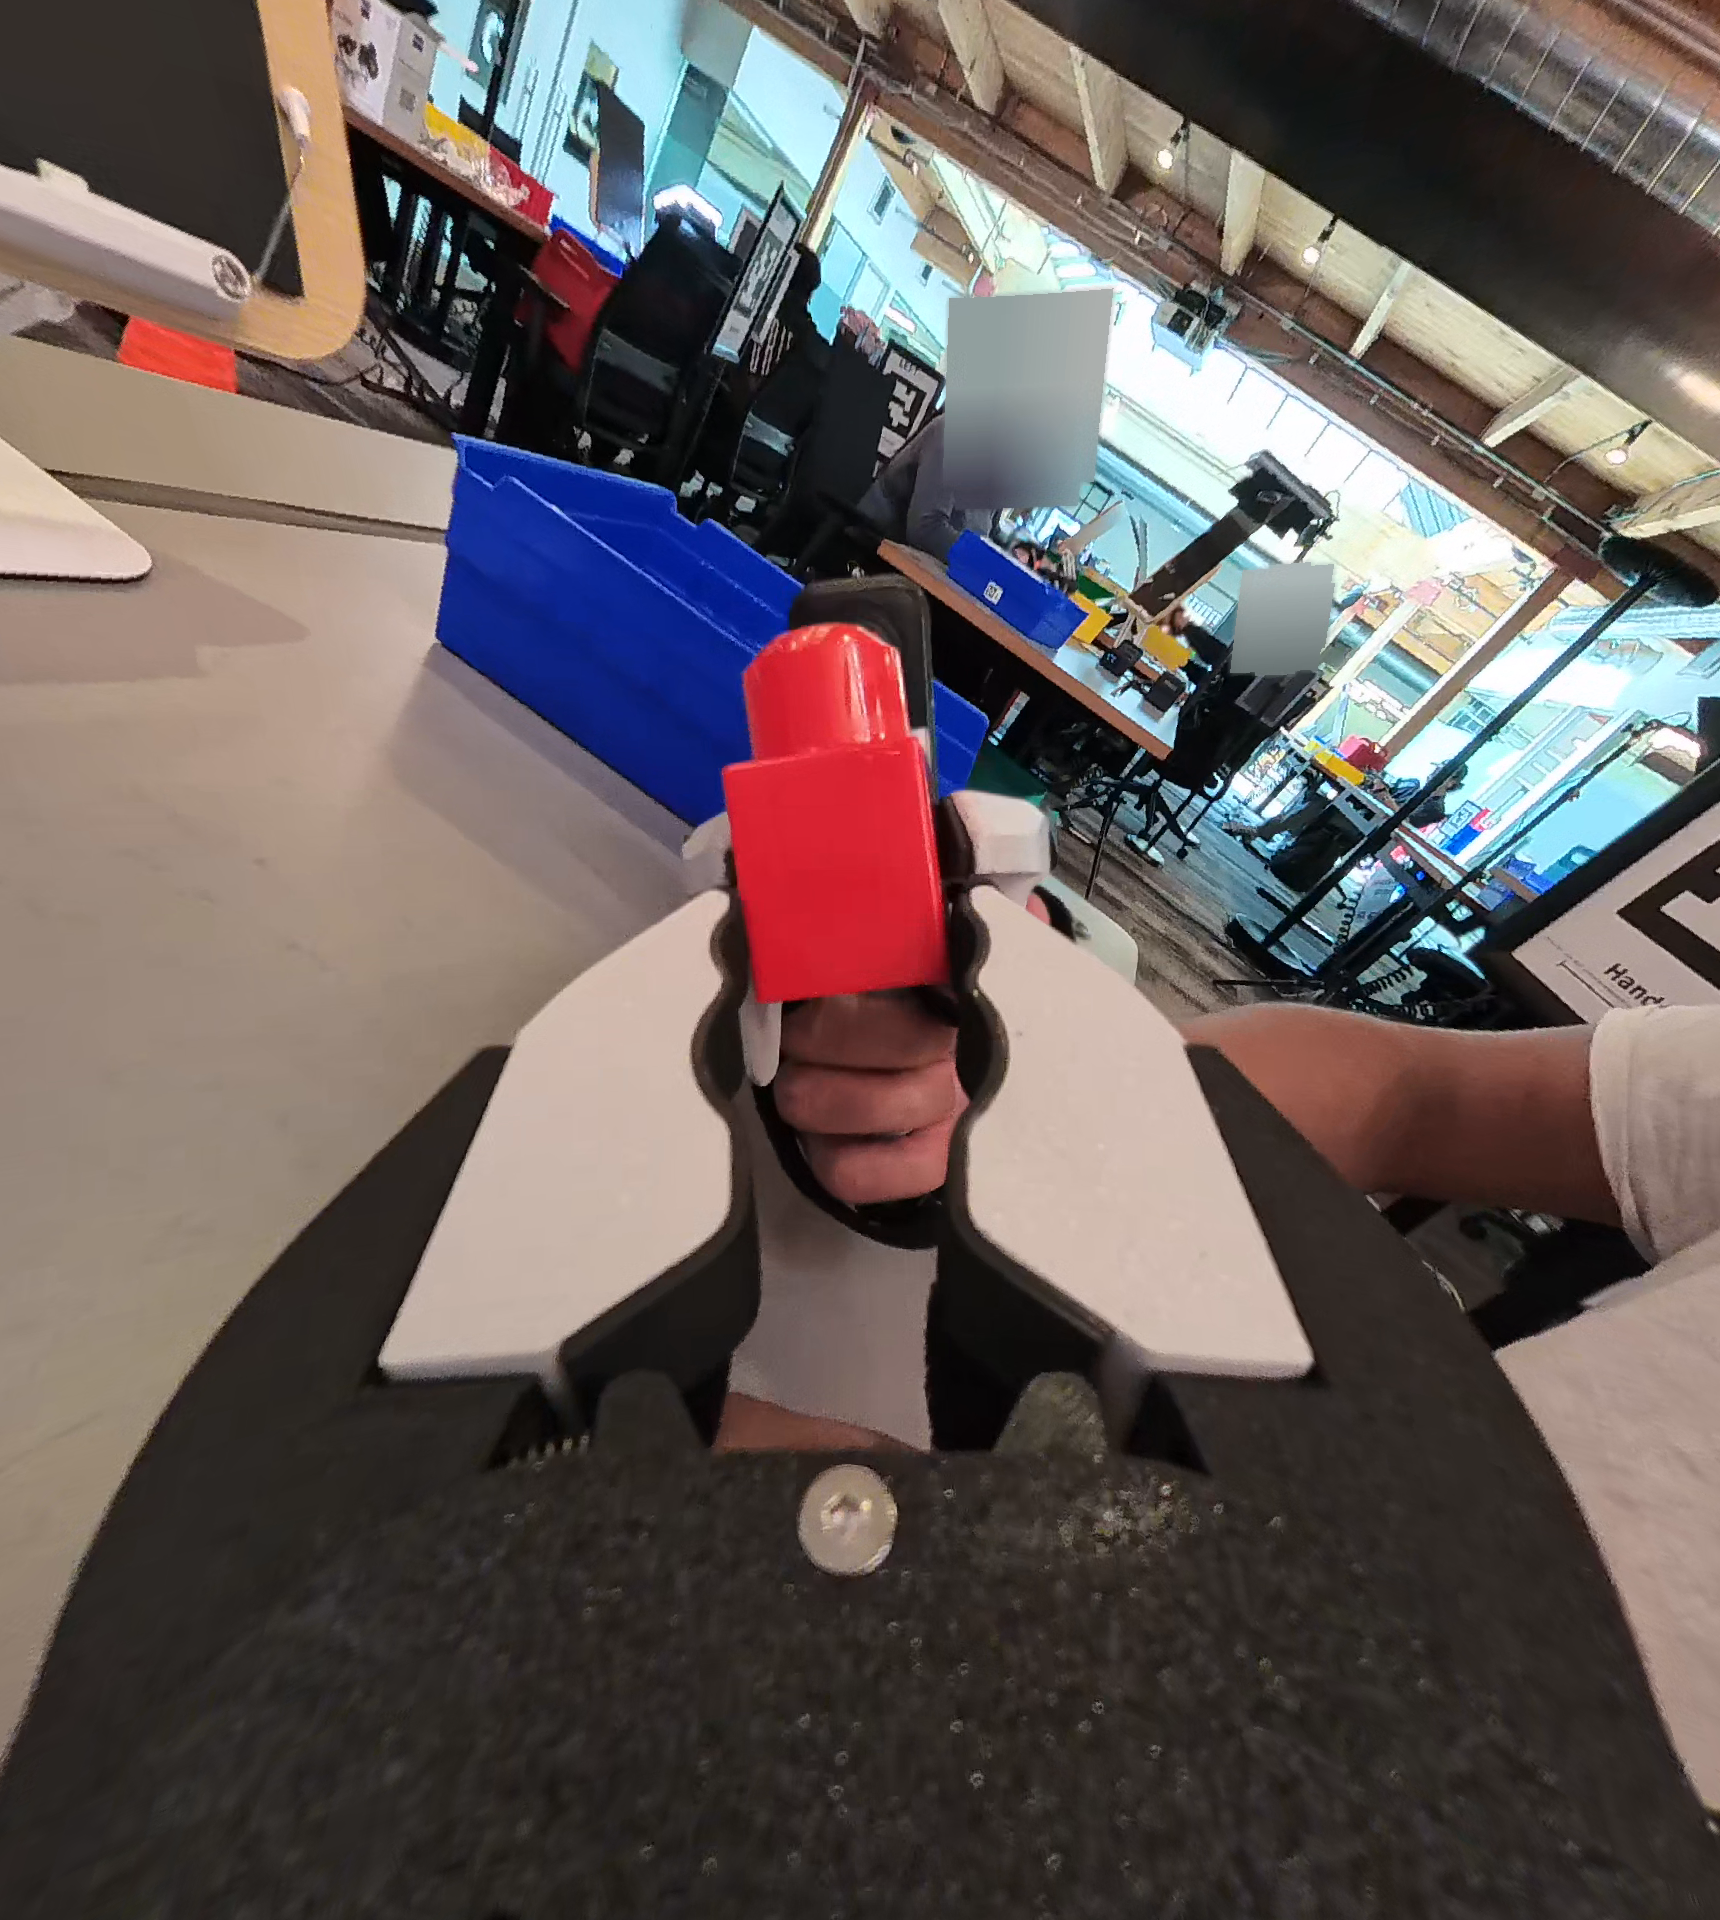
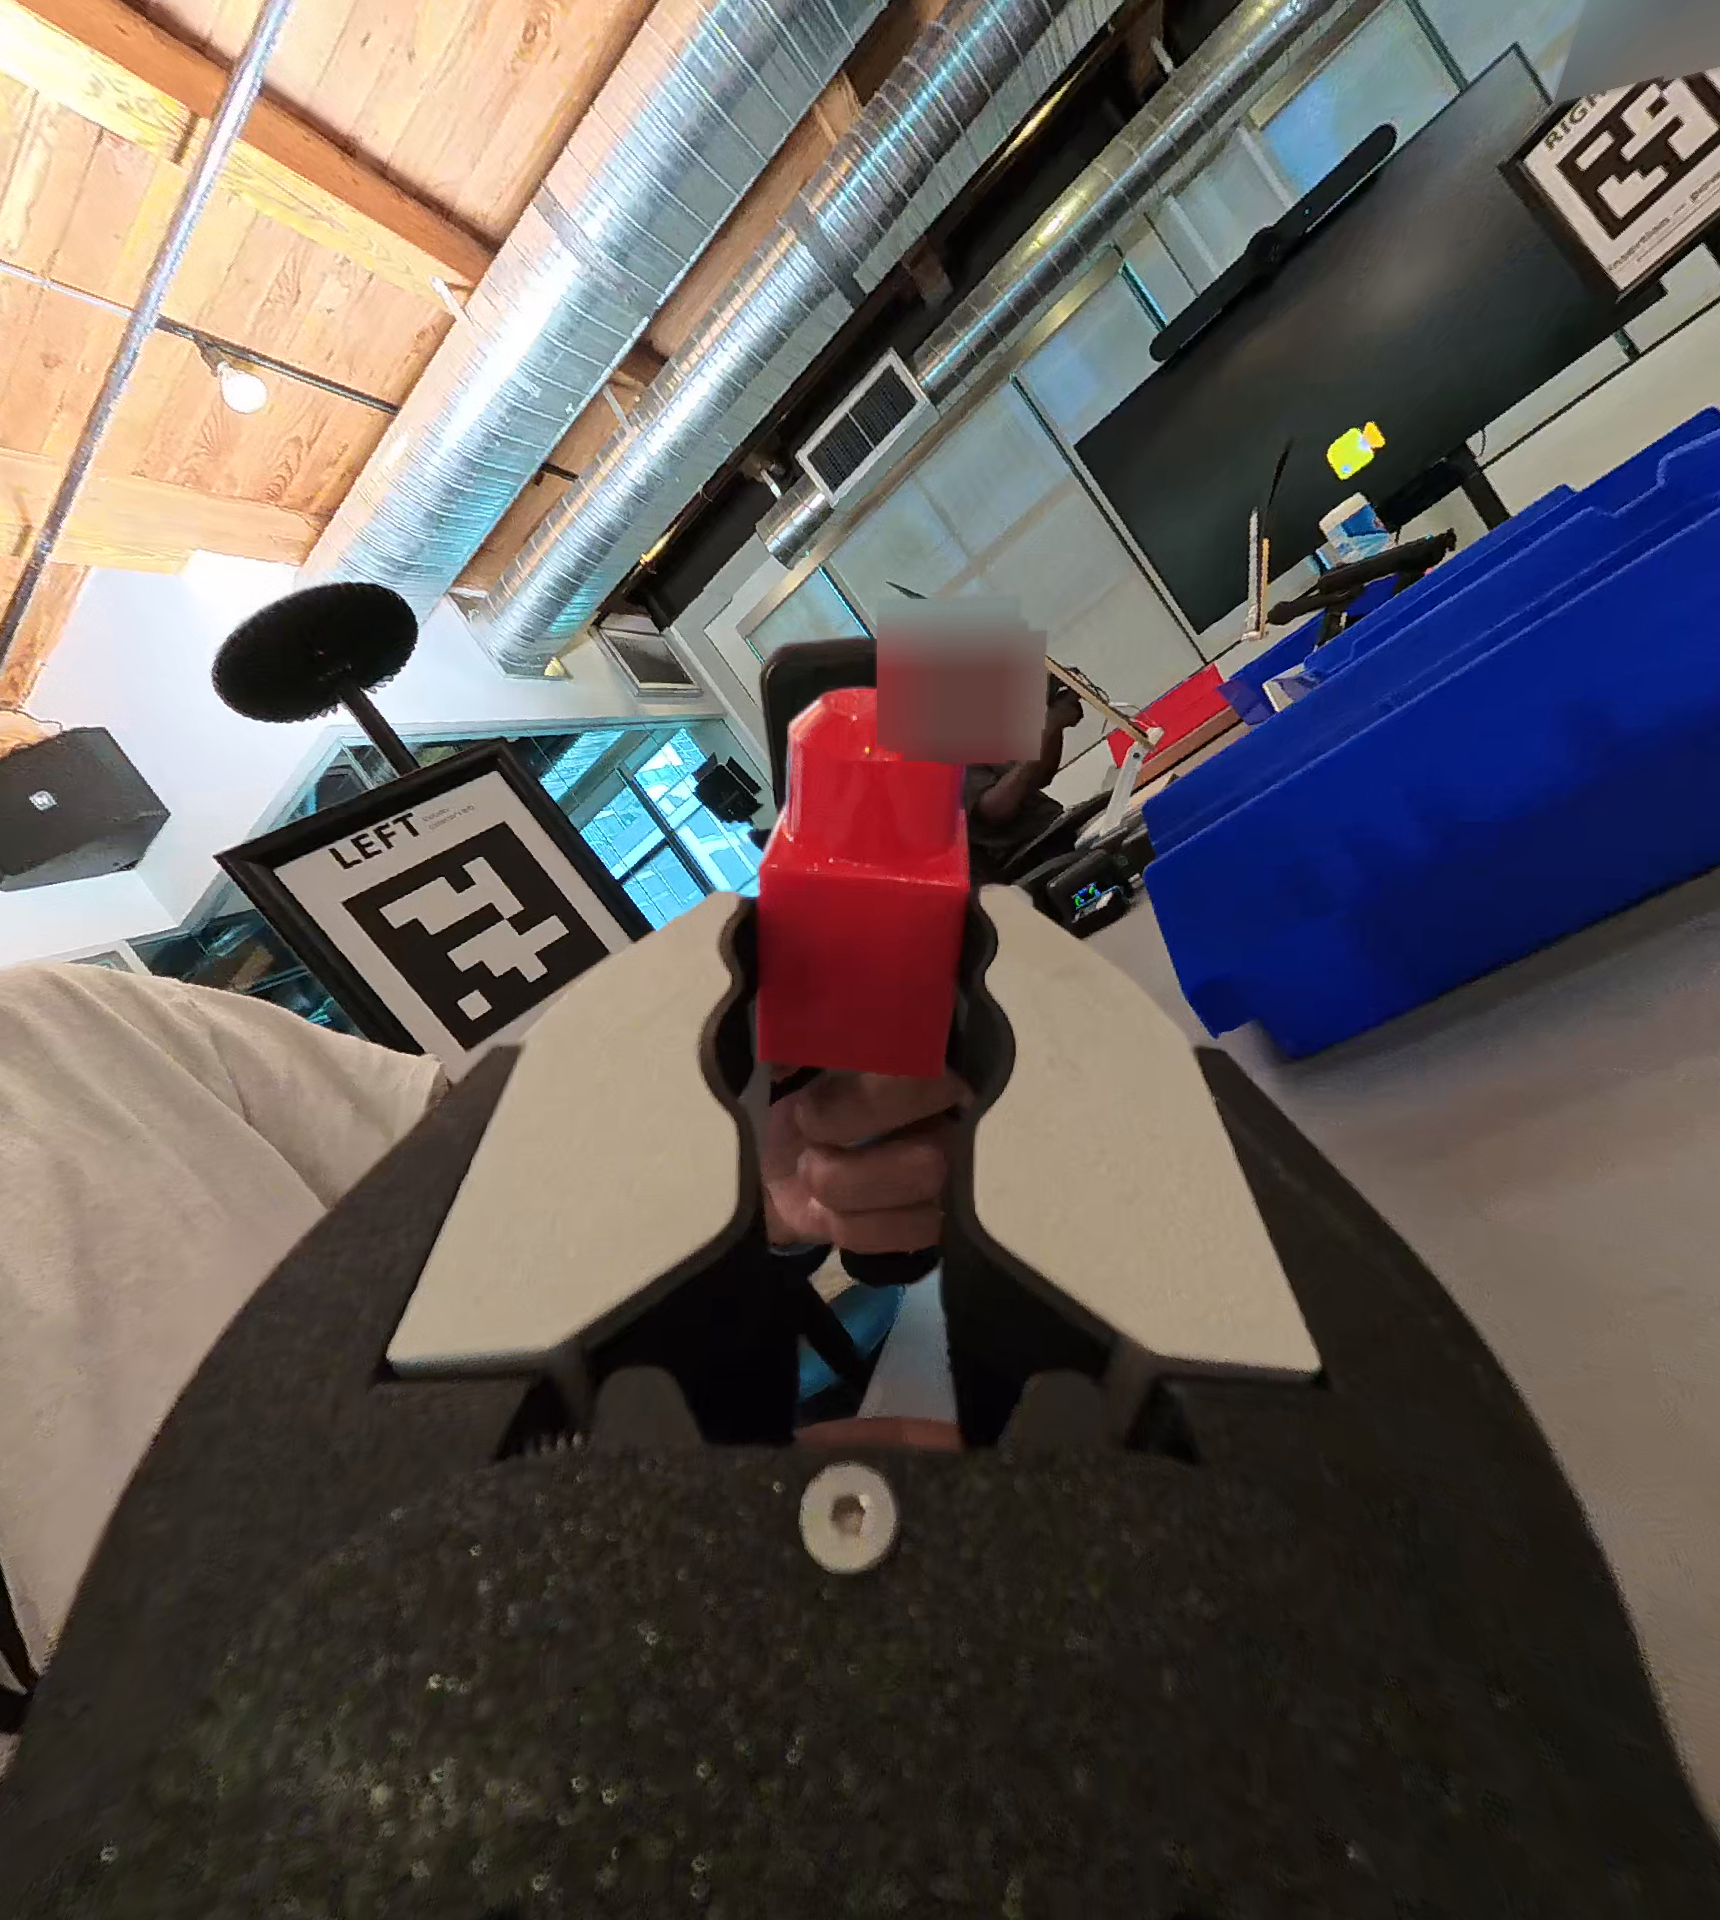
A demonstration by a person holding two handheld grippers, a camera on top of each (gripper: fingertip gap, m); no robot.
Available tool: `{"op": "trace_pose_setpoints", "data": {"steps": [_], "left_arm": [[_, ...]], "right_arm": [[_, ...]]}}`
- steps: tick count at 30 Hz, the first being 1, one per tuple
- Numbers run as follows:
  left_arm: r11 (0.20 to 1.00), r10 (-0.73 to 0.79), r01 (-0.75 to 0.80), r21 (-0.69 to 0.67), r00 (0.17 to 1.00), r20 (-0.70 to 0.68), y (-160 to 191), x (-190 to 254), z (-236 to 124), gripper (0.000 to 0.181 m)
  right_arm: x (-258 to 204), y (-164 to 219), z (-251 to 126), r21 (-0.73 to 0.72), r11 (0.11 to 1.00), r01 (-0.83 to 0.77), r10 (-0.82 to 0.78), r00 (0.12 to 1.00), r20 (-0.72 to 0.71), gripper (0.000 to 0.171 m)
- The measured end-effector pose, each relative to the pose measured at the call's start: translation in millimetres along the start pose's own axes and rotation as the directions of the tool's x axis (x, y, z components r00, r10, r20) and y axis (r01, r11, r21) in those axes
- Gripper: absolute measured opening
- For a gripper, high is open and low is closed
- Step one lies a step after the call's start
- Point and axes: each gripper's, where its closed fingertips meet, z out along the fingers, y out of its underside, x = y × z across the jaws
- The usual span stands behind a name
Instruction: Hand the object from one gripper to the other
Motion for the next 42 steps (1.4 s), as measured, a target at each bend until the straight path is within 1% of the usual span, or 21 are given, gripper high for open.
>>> {"op": "trace_pose_setpoints", "data": {"steps": [2,5,7,8,10,11,12,13,15,17,19,22,27,32,35,39,42], "left_arm": [[1.000,0.002,-0.002,-0.030,1.000,-0.002,2,-2,-1,0.036],[0.996,0.063,-0.061,-0.068,0.998,0.019,5,-6,-4,0.036],[0.983,0.147,-0.138,-0.122,0.987,0.066,7,-15,-10,0.036],[0.966,0.211,-0.194,-0.172,0.974,0.086,10,-20,-14,0.036],[0.894,0.354,-0.309,-0.324,0.931,0.088,25,-30,-23,0.036],[0.849,0.421,-0.357,-0.390,0.903,0.089,31,-35,-28,0.036],[0.815,0.468,-0.396,-0.423,0.880,0.077,34,-36,-30,0.036],[0.793,0.486,-0.413,-0.448,0.872,0.055,38,-33,-31,0.036],[0.757,0.517,-0.443,-0.481,0.855,0.026,43,-29,-30,0.036],[0.701,0.564,-0.479,-0.528,0.826,-0.001,52,-27,-28,0.037],[0.663,0.585,-0.497,-0.560,0.811,-0.028,62,-25,-25,0.037],[0.653,0.578,-0.504,-0.565,0.814,-0.058,71,-19,-20,0.037],[0.653,0.570,-0.507,-0.562,0.818,-0.076,74,-13,-14,0.036],[0.649,0.585,-0.515,-0.561,0.809,-0.066,74,-13,-14,0.036],[0.676,0.578,-0.505,-0.537,0.815,-0.039,68,-13,-13,0.036],[0.732,0.547,-0.482,-0.482,0.837,-0.006,55,-13,-14,0.037],[0.759,0.554,-0.476,-0.445,0.830,0.057,45,-21,-17,0.049]], "right_arm": [[2,3,0,-0.034,0.999,0.014,-0.015,1.000,-0.018,0.036],[8,6,-3,-0.118,0.991,0.069,-0.076,0.995,-0.062,0.038],[14,4,-12,-0.195,0.973,0.123,-0.147,0.983,-0.114,0.050],[18,0,-20,-0.241,0.958,0.159,-0.197,0.970,-0.141,0.052],[18,-5,-35,-0.368,0.900,0.235,-0.308,0.938,-0.156,0.047],[14,-4,-41,-0.449,0.853,0.264,-0.352,0.928,-0.125,0.049],[12,-2,-46,-0.516,0.809,0.282,-0.386,0.916,-0.105,0.048],[10,3,-49,-0.577,0.761,0.297,-0.416,0.906,-0.082,0.048],[12,17,-55,-0.671,0.664,0.331,-0.480,0.876,-0.043,0.042],[16,27,-55,-0.701,0.608,0.373,-0.534,0.845,-0.014,0.037],[13,32,-51,-0.689,0.598,0.410,-0.547,0.837,0.023,0.030],[12,39,-48,-0.707,0.566,0.425,-0.547,0.835,0.065,0.031],[12,51,-47,-0.739,0.510,0.440,-0.562,0.821,0.101,0.029],[15,54,-50,-0.769,0.489,0.412,-0.560,0.824,0.084,0.029],[13,48,-47,-0.745,0.520,0.418,-0.559,0.826,0.073,0.029],[11,34,-46,-0.685,0.611,0.397,-0.518,0.855,0.033,0.028],[9,11,-46,-0.574,0.730,0.371,-0.469,0.883,-0.027,0.028]]}}
